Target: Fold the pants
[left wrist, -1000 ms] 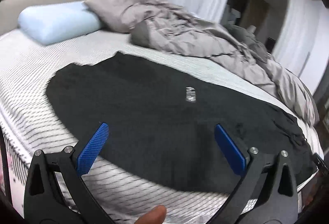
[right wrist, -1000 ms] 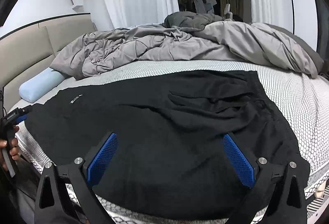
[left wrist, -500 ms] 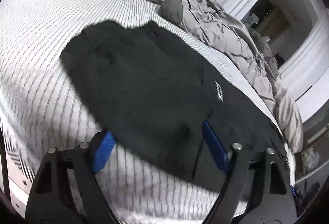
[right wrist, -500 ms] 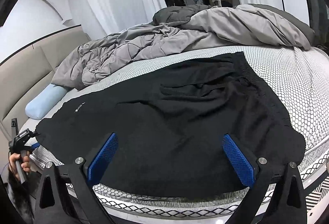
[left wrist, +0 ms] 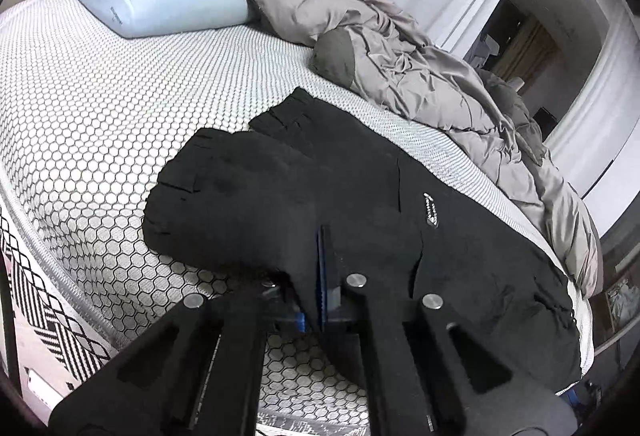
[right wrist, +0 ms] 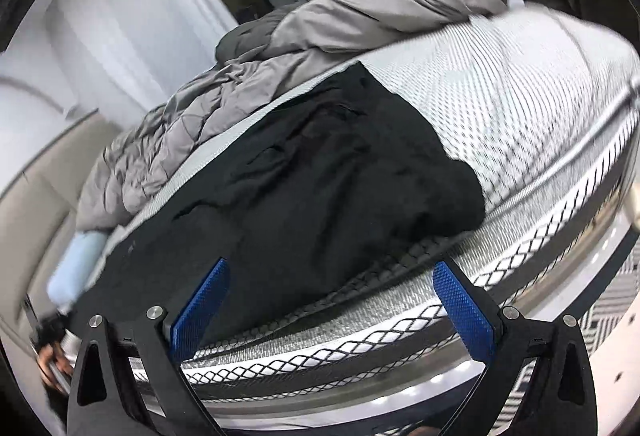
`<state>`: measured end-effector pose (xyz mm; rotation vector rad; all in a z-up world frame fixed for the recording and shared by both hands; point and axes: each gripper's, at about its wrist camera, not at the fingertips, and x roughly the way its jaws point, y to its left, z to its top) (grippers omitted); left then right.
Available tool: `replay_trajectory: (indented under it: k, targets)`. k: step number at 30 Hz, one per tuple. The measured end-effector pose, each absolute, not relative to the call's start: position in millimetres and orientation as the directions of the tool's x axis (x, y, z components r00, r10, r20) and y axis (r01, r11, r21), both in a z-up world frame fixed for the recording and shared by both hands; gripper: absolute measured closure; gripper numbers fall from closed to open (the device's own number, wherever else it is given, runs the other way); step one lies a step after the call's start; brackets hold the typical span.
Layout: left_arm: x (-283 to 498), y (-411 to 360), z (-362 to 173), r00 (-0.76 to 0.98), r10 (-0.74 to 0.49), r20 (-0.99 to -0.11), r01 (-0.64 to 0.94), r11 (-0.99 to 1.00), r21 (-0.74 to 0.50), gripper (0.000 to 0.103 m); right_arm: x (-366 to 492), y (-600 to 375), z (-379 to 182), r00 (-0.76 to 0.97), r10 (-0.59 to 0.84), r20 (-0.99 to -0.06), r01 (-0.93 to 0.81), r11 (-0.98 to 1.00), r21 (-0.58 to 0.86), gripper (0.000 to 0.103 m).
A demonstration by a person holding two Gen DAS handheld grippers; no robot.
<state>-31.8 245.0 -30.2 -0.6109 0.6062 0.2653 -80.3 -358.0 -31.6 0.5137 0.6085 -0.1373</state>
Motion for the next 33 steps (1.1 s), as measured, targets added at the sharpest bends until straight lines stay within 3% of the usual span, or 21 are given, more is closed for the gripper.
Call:
replay_trajectory:
  k: [4,6,7,8,9,12,14,17,19,21,23,33]
  targets:
    - [-32.3,243.5,-29.4,0.791,0.065,-0.609,-0.405,0.801,-0.441,0.101,-54.2,-397.8,-44.9,0.831,0.094,-0.549,0.309,0.743,0.594,0.011]
    - [-31.0,241.4,-27.7,0.791,0.07,-0.608,-0.403,0.807,-0.431,0.101,-43.4,-416.1,-48.9,0.833,0.112,-0.541,0.338,0.671,0.66,0.026]
    - [-30.7,241.0,-27.1,0.791,0.07,-0.608,-0.402,0.809,-0.429,0.101,-38.6,-424.2,-46.9,0.835,0.102,-0.54,0.356,0.648,0.673,0.048]
    - [-30.1,240.9,-26.5,0.792,0.069,-0.607,-0.401,0.808,-0.432,0.101,-34.4,-430.3,-41.5,0.835,0.071,-0.546,0.38,0.644,0.664,0.077]
    - [-29.3,240.8,-26.9,0.791,0.065,-0.609,-0.401,0.807,-0.434,0.101,-30.3,-433.4,-33.8,0.835,0.049,-0.549,0.387,0.657,0.647,0.085]
    - [-29.0,242.2,-34.4,0.779,0.039,-0.626,-0.404,0.794,-0.454,0.101,-27.8,-433.9,-10.2,0.852,-0.044,-0.522,0.383,0.731,0.565,0.087]
    - [-27.7,244.1,-41.8,0.77,0.026,-0.638,-0.41,0.786,-0.462,0.101,-27.6,-443.6,-20.1,0.844,-0.031,-0.536,0.399,0.703,0.589,0.085]
    - [-28.1,249.3,-48.2,0.774,0.0,-0.634,-0.407,0.767,-0.497,0.101,-31.3,-454.2,-38.1,0.835,0.061,-0.547,0.394,0.628,0.671,0.071]
    - [-27.3,249.9,-46.9,0.779,0.001,-0.627,-0.403,0.767,-0.499,0.101,-35.6,-450.9,-37.6,0.857,0.096,-0.506,0.348,0.616,0.706,0.063]
    - [-25.0,250.2,-45.5,0.78,0.005,-0.626,-0.402,0.771,-0.494,0.101,-34.0,-445.8,-37.1,0.86,0.106,-0.5,0.335,0.622,0.707,0.063]
    - [-26.7,250.3,-41.6,0.786,0.003,-0.618,-0.395,0.772,-0.499,0.102,-27.5,-443.3,-35.7,0.847,0.09,-0.524,0.358,0.633,0.687,0.088]
    - [-34.2,256.4,3.2,0.83,-0.012,-0.558,-0.34,0.782,-0.522,0.102,-61.9,-434.8,22.5,0.914,0.033,-0.403,0.288,0.646,0.706,0.092]
